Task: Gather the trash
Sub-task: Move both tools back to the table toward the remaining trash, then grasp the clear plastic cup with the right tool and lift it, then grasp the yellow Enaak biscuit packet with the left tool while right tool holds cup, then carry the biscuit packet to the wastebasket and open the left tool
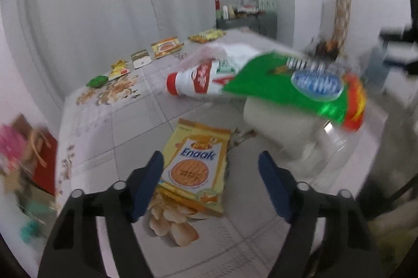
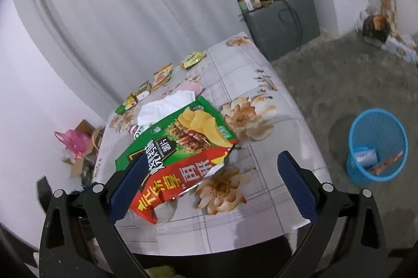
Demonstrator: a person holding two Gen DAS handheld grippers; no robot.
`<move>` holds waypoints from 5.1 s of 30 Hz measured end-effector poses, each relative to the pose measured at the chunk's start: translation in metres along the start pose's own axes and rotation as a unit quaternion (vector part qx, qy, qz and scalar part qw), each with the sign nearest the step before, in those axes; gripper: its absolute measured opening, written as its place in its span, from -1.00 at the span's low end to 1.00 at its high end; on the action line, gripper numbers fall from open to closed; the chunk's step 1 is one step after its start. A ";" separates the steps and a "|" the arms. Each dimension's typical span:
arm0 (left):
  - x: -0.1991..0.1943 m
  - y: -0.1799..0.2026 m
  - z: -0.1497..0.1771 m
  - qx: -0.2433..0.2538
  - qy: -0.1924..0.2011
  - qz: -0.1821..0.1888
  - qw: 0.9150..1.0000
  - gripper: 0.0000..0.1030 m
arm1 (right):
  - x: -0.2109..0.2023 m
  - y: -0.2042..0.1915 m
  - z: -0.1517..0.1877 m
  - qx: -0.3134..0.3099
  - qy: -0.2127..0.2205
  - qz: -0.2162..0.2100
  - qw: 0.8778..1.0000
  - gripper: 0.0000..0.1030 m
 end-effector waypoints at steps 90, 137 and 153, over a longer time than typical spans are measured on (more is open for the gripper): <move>-0.106 -0.058 -0.040 -0.179 0.109 0.081 0.974 -1.00 | 0.002 -0.149 0.127 -0.104 -0.171 -0.330 0.923 0.19; 0.036 -0.035 0.035 0.053 -0.107 -0.155 0.981 -0.94 | -0.032 0.014 0.062 0.043 -0.027 -0.215 0.975 0.19; -0.056 -0.047 -0.042 -0.006 0.029 -0.156 0.987 -1.00 | -0.049 0.034 0.047 0.047 0.006 -0.204 0.978 0.19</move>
Point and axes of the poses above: each gripper's, at about its wrist camera, not at the fingertips, and x roughly the way its jaws point, y to its right, z to its underside, the point moved 10 cm from there along x, roughly the way its jaws point, and after that the axes turned 3 degrees about -y, right-handed, at the moved point
